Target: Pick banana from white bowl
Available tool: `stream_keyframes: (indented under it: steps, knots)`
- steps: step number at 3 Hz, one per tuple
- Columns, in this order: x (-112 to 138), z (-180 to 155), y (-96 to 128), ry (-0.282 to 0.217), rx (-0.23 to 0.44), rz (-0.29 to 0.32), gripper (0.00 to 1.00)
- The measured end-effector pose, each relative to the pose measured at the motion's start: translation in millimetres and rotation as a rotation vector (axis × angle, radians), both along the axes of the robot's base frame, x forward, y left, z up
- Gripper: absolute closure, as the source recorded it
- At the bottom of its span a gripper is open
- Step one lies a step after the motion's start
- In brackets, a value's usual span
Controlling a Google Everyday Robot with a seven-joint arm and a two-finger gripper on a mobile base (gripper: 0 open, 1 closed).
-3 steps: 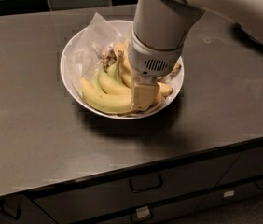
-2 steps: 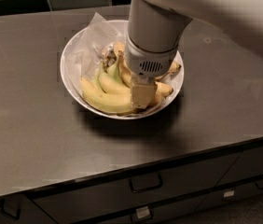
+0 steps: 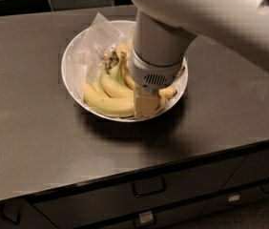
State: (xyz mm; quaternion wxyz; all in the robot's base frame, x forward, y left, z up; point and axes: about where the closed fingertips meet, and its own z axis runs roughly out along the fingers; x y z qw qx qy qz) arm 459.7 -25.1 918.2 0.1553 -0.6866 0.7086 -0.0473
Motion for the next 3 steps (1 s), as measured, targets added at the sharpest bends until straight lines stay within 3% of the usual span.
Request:
stream_keyframes:
  steps: [3]
  knots:
    - [-5.0, -13.3, 5.5, -0.027, 0.01, 0.016, 0.43]
